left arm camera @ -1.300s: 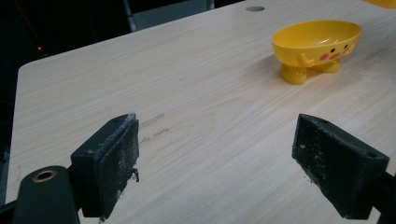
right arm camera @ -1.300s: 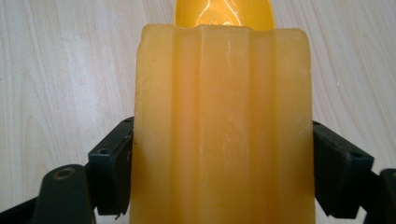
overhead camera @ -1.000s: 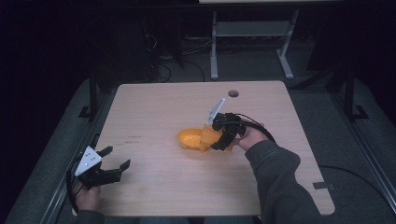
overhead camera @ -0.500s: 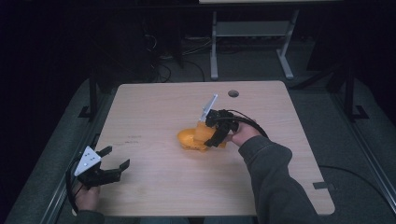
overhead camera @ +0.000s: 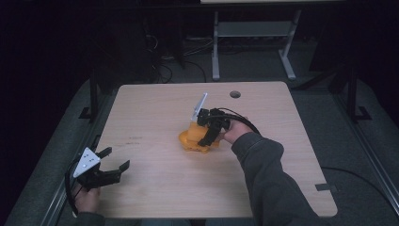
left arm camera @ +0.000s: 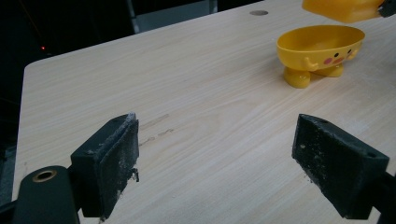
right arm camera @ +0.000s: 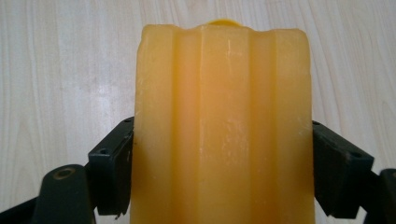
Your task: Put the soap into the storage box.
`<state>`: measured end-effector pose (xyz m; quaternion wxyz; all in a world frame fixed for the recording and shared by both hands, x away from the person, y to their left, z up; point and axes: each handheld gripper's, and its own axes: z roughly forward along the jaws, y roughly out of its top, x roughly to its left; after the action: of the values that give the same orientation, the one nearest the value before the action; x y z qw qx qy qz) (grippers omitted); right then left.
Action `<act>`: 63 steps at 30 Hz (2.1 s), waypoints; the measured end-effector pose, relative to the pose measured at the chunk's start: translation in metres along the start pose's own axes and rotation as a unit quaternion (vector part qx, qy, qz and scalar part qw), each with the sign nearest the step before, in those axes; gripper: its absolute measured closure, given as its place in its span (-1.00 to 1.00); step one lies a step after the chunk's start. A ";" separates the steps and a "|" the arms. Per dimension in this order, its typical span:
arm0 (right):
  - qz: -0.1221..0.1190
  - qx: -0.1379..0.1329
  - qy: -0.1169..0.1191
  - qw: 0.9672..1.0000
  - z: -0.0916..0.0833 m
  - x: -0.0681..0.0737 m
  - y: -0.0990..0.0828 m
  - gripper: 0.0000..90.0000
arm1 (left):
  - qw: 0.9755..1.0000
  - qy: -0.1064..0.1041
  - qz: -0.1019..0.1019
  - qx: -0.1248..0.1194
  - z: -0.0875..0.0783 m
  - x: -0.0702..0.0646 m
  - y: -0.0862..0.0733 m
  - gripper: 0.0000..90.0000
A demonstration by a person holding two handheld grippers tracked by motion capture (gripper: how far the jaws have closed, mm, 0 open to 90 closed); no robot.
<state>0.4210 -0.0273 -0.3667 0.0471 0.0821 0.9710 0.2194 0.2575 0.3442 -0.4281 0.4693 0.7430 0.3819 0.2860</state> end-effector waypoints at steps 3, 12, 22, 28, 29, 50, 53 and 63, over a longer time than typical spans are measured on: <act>0.000 -0.004 0.004 1.000 0.002 -0.002 0.003 -0.55 | 1.000 0.000 0.000 0.000 0.000 0.000 0.000 -0.69; -0.007 -0.002 0.016 1.000 0.012 -0.006 0.014 -0.54 | 1.000 0.001 0.000 -0.001 -0.001 0.001 0.000 -0.69; -0.015 0.010 0.022 1.000 0.023 -0.009 0.022 -0.55 | 1.000 0.001 -0.004 -0.004 -0.001 0.001 0.000 -0.69; -0.015 0.020 0.022 0.999 0.031 -0.011 0.022 -0.55 | 1.000 0.001 -0.002 -0.002 -0.001 0.002 0.000 -0.69; -0.015 0.020 0.022 0.999 0.031 -0.011 0.022 -0.55 | 1.000 0.001 -0.002 -0.002 -0.001 0.002 0.000 -0.69; 0.007 0.016 0.025 1.000 0.038 -0.013 0.015 -0.55 | 1.000 0.001 -0.004 -0.006 -0.001 0.001 0.000 -0.69; 0.016 0.016 0.023 0.999 0.038 -0.013 0.015 -0.55 | 1.000 0.000 -0.004 -0.006 -0.001 0.001 0.000 -0.69; 0.025 0.012 0.025 0.999 0.039 -0.014 0.013 -0.56 | 1.000 0.001 -0.004 -0.006 -0.001 0.001 0.000 -0.69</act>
<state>0.4417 -0.0019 -0.3955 0.0158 0.1017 0.9721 0.2108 0.2575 0.3455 -0.4277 0.4744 0.7387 0.3836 0.2866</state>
